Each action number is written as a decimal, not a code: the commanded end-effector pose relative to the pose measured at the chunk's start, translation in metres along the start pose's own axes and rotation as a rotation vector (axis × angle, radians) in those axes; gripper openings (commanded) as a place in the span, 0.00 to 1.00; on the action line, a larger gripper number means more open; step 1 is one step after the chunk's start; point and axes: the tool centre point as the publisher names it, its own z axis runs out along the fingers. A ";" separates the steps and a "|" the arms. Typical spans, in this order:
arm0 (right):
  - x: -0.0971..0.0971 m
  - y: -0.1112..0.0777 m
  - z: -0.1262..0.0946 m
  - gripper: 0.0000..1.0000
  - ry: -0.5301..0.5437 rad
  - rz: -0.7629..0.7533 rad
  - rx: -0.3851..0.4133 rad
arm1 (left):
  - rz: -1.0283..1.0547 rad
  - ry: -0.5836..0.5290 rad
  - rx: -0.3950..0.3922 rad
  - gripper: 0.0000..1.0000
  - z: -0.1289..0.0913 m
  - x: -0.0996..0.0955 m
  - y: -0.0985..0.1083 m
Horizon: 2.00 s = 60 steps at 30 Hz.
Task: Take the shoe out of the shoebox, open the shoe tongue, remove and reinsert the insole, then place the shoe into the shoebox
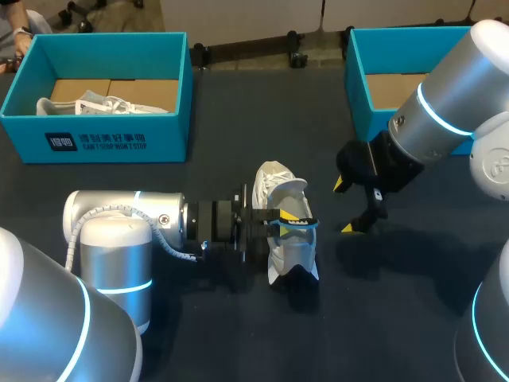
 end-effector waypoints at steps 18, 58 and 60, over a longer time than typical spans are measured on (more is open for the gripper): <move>0.001 0.002 0.007 1.00 0.021 -0.002 0.016 | -0.018 0.026 -0.067 0.00 0.007 0.001 0.032; 0.005 0.007 0.009 1.00 0.017 0.009 0.015 | -0.082 0.113 -0.175 0.00 -0.018 -0.001 -0.012; 0.005 0.007 0.009 1.00 0.016 0.010 0.014 | -0.079 0.113 -0.182 0.00 -0.017 -0.001 -0.009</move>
